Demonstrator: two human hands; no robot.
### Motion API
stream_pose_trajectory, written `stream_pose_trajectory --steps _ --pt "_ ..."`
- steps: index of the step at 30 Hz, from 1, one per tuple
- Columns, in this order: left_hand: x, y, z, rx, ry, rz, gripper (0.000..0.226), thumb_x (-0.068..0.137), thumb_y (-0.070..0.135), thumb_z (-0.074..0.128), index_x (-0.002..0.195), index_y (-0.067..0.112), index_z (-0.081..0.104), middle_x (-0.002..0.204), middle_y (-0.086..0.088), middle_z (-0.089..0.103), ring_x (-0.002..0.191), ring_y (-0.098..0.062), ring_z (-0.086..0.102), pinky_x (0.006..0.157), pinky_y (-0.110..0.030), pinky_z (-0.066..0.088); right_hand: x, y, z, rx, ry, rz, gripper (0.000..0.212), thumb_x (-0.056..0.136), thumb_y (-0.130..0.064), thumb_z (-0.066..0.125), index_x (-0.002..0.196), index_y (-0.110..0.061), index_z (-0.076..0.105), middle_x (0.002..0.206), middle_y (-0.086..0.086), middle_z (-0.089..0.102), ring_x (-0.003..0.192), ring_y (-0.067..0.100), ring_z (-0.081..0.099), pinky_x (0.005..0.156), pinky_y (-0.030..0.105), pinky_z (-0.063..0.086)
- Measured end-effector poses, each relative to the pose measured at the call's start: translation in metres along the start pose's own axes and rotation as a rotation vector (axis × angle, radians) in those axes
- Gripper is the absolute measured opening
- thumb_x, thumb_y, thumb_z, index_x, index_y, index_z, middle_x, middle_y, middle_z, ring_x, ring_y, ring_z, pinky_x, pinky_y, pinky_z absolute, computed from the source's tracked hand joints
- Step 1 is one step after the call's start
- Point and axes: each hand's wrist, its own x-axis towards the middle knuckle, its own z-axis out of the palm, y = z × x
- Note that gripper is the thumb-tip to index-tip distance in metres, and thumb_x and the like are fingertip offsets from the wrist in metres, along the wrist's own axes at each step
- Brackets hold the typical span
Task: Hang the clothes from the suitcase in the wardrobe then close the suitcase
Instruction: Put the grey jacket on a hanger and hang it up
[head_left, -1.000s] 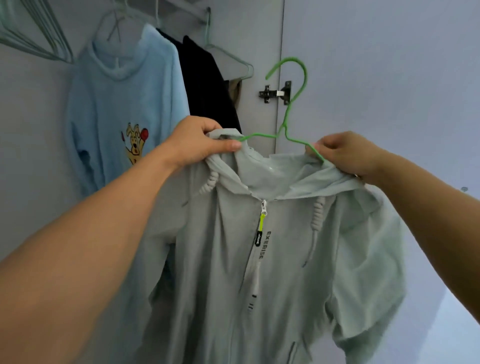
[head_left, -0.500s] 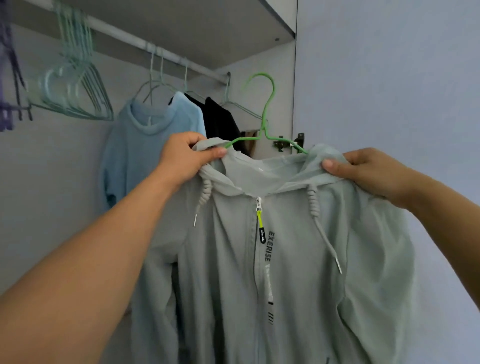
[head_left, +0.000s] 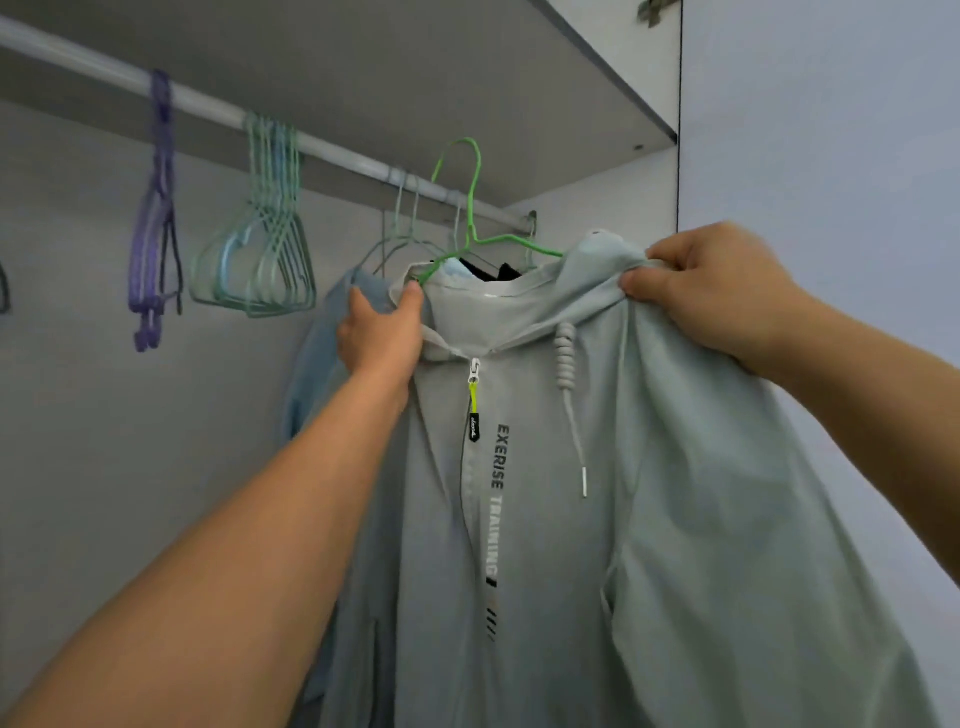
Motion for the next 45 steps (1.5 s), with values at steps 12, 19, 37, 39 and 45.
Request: stream_pose_trajectory --steps 12,19,37,39,45 --pt "0.049 -0.001 -0.003 -0.281 -0.443 -0.025 0.093 0.061 0.066 0.056 0.144 0.029 0.037 0.143 0.003 0.047 0.126 -0.022 0.049 0.106 -0.047 0.039 0.079 -0.081 0.086 -0.047 0.095 0.071 0.018 0.089 -0.010 0.046 0.071 -0.006 0.044 0.077 0.008 0.044 0.078 0.028 0.043 0.061 0.029 0.031" --pt "0.068 -0.003 -0.011 -0.225 -0.433 -0.037 0.070 0.085 0.059 0.053 0.145 0.027 0.037 0.149 0.003 0.038 0.133 -0.021 0.040 0.110 -0.044 0.033 0.097 -0.109 0.118 -0.017 0.092 0.068 0.021 0.088 -0.004 0.045 0.068 -0.007 0.042 0.090 0.011 0.051 0.085 0.031 0.050 0.069 0.032 0.037" --pt "0.058 -0.038 -0.007 -0.009 -0.363 0.062 0.073 0.091 0.053 0.046 0.152 0.025 0.016 0.157 -0.001 0.020 0.142 -0.022 0.024 0.115 -0.041 0.026 0.099 -0.066 0.165 0.114 0.031 -0.006 0.038 0.085 -0.040 0.066 0.109 -0.011 0.061 0.091 0.003 0.056 0.087 0.020 0.052 0.067 0.029 0.035" --pt "0.047 -0.044 -0.001 0.025 -0.336 0.073 0.081 0.089 0.057 0.048 0.152 0.028 0.006 0.160 -0.001 0.006 0.146 -0.021 0.014 0.118 -0.042 0.019 0.086 -0.053 0.162 0.162 0.067 0.043 0.040 0.081 -0.038 0.071 0.108 -0.012 0.059 0.092 0.001 0.055 0.086 0.018 0.051 0.070 0.029 0.038" --pt "0.004 -0.065 0.018 0.198 -0.415 0.111 0.087 0.077 0.061 0.055 0.150 0.030 0.020 0.156 -0.004 0.021 0.141 -0.025 0.027 0.114 -0.041 0.028 0.038 -0.005 0.165 0.205 -0.029 0.211 0.033 0.077 -0.021 0.074 0.104 -0.008 0.060 0.100 0.006 0.064 0.092 0.024 0.058 0.074 0.029 0.044"
